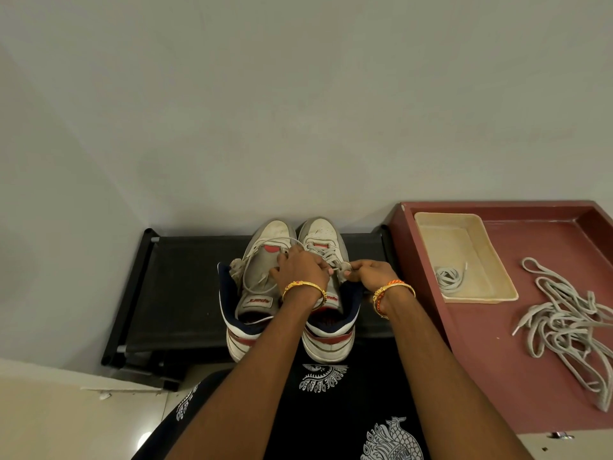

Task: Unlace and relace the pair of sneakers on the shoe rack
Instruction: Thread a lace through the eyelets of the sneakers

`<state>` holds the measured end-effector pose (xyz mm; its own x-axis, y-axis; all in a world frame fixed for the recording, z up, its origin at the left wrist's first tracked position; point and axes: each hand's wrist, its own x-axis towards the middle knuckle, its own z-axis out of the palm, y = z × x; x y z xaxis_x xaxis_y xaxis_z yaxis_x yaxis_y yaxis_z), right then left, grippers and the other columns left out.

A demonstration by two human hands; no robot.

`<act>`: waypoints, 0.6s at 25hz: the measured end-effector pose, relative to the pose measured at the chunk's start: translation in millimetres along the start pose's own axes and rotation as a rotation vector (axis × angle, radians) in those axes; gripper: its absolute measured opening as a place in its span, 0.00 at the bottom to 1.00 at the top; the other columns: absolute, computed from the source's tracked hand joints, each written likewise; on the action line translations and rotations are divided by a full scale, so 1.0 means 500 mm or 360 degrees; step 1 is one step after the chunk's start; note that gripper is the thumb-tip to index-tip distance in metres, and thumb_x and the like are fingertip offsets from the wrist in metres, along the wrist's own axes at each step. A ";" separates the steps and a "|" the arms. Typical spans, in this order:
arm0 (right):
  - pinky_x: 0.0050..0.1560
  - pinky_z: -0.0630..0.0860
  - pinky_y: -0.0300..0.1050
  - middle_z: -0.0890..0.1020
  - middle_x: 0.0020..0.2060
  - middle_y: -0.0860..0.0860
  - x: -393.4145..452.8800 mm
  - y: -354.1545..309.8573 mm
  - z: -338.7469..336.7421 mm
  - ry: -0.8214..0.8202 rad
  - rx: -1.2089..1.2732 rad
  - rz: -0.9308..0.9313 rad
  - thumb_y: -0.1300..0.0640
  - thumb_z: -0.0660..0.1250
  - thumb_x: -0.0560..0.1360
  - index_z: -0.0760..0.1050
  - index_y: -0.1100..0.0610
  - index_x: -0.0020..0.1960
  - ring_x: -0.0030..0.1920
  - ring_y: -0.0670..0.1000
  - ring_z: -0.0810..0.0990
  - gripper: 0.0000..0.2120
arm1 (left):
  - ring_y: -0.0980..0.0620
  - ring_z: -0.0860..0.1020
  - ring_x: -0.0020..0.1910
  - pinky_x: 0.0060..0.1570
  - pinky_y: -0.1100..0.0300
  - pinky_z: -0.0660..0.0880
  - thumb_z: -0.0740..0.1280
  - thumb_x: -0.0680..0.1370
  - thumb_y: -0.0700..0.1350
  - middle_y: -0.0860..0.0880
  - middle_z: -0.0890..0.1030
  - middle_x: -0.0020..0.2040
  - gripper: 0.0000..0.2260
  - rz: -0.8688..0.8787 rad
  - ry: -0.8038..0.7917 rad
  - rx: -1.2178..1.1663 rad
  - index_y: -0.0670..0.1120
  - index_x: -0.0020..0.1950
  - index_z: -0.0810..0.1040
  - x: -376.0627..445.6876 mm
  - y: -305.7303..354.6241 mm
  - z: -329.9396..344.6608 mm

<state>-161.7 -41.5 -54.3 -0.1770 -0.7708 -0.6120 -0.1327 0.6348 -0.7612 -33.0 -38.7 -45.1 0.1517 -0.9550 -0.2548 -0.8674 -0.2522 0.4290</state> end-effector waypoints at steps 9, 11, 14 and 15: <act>0.53 0.79 0.54 0.82 0.45 0.57 0.006 -0.003 0.000 -0.0106 0.0023 0.0081 0.56 0.71 0.72 0.79 0.58 0.44 0.49 0.57 0.80 0.05 | 0.45 0.64 0.68 0.60 0.47 0.62 0.68 0.75 0.54 0.51 0.69 0.69 0.10 0.0056 0.0022 0.0001 0.55 0.54 0.82 -0.003 0.001 -0.003; 0.42 0.79 0.49 0.80 0.42 0.56 0.006 -0.014 -0.012 -0.0174 0.0081 0.0164 0.54 0.67 0.75 0.77 0.58 0.44 0.43 0.54 0.79 0.07 | 0.45 0.65 0.66 0.60 0.47 0.63 0.68 0.74 0.54 0.50 0.70 0.67 0.10 0.0038 0.0019 0.0005 0.54 0.53 0.82 -0.006 0.005 -0.001; 0.35 0.76 0.45 0.78 0.39 0.55 0.002 -0.021 -0.017 -0.0195 0.0055 0.0129 0.63 0.63 0.77 0.77 0.60 0.45 0.39 0.52 0.76 0.05 | 0.45 0.67 0.65 0.60 0.46 0.63 0.68 0.75 0.53 0.50 0.71 0.66 0.09 0.0043 -0.0011 -0.0033 0.53 0.52 0.83 -0.009 0.013 0.001; 0.37 0.78 0.46 0.77 0.39 0.55 0.007 -0.017 -0.015 -0.0194 0.0055 0.0116 0.64 0.63 0.77 0.77 0.60 0.44 0.39 0.52 0.76 0.05 | 0.46 0.67 0.66 0.61 0.46 0.62 0.68 0.75 0.53 0.50 0.71 0.67 0.10 0.0065 -0.0031 -0.0041 0.53 0.53 0.83 -0.008 0.013 0.000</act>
<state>-168.4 -49.3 -48.4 -0.0649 -0.7248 -0.6859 -0.0896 0.6888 -0.7194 -39.5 -36.3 -41.3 0.1068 -0.9615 -0.2534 -0.8600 -0.2172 0.4617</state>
